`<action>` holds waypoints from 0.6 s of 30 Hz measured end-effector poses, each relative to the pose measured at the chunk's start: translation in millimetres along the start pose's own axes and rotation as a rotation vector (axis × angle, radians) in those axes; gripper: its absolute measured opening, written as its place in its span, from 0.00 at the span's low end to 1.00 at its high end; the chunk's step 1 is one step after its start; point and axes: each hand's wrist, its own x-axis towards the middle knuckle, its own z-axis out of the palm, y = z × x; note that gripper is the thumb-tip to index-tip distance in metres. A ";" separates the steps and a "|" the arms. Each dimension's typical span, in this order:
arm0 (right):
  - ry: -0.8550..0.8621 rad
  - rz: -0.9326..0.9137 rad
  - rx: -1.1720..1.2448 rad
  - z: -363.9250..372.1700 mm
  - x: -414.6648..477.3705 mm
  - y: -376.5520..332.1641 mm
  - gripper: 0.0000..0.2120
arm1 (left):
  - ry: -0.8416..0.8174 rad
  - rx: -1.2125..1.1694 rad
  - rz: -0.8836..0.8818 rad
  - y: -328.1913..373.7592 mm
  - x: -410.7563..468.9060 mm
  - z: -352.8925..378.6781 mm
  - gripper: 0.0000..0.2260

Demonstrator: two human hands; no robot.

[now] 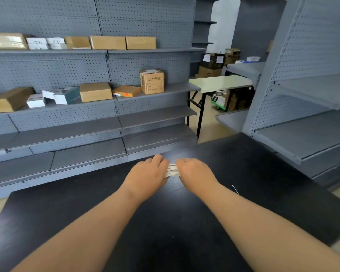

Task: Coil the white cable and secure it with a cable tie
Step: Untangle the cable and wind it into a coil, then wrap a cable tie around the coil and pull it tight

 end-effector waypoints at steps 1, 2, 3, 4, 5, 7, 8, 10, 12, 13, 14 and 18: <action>-0.008 0.012 0.006 5.7 -3.2 11.0 0.20 | -0.008 0.003 0.013 8.0 7.3 5.0 0.14; -0.009 0.021 0.011 9.7 -6.5 22.0 0.21 | -0.019 0.006 0.018 16.5 14.4 10.1 0.14; -0.008 0.021 -0.003 12.0 -10.3 31.6 0.21 | -0.031 0.008 0.023 25.9 21.1 14.8 0.14; -0.026 0.010 -0.006 14.1 -14.0 42.0 0.19 | -0.046 0.006 0.026 35.5 28.0 19.4 0.14; -0.059 0.000 0.029 16.5 -17.1 53.2 0.16 | -0.060 0.001 0.026 44.9 34.9 23.7 0.14; -0.157 0.030 0.089 24.3 -21.5 75.8 0.09 | -0.096 -0.016 0.018 63.8 47.9 33.8 0.15; -0.218 0.040 0.123 26.8 -23.7 87.0 0.09 | -0.125 -0.026 0.013 73.1 54.1 38.9 0.16; -0.262 0.035 0.173 31.3 -30.1 108.8 0.14 | -0.195 -0.048 0.005 90.4 67.7 53.2 0.19; -0.315 0.021 0.228 40.5 -36.5 133.0 0.25 | -0.255 -0.051 -0.024 106.4 79.5 59.8 0.19; -0.356 0.023 0.270 44.6 -41.1 145.5 0.31 | -0.278 -0.075 -0.057 114.0 82.8 61.3 0.16; -0.387 0.041 0.315 48.6 -46.5 158.5 0.36 | -0.301 -0.096 -0.107 120.8 85.8 63.0 0.12; -0.459 0.195 0.422 71.5 -71.6 207.7 0.38 | -0.399 -0.126 -0.253 143.4 88.1 75.8 0.11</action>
